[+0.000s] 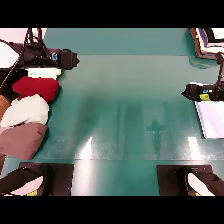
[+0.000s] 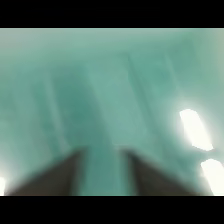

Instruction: Fold the shirts.

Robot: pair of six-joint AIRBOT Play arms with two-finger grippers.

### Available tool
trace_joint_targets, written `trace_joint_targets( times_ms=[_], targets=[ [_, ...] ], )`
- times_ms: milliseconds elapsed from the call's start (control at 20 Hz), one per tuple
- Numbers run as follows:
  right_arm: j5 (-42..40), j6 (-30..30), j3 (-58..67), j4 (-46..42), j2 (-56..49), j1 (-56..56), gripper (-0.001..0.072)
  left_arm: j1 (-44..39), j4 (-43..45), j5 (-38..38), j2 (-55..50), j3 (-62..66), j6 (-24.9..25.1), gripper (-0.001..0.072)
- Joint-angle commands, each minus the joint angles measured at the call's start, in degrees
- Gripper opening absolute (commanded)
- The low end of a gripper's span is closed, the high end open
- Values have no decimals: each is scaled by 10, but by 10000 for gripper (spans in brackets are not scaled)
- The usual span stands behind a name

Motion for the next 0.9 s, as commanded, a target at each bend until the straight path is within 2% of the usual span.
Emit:
trace_joint_targets(
  times_ms=[0,100,250,400,650,800,850],
  targets=[
    [0,0,0,0,0,0,21,11,165,80,-10,0,-26,665],
    [0,0,0,0,0,0,21,59,224,95,-44,0,-58,665],
    [-1,0,0,5,0,0,21,154,224,123,-133,0,-61,666],
    [0,0,0,5,0,0,21,215,222,161,-227,2,-60,665],
    [0,1,0,5,0,0,21,248,220,252,-337,7,-56,665],
    [0,1,0,5,0,0,21,248,219,257,-349,29,-51,662],
    [-1,1,0,5,-1,0,21,248,219,252,-349,41,-51,515]
  ],
)
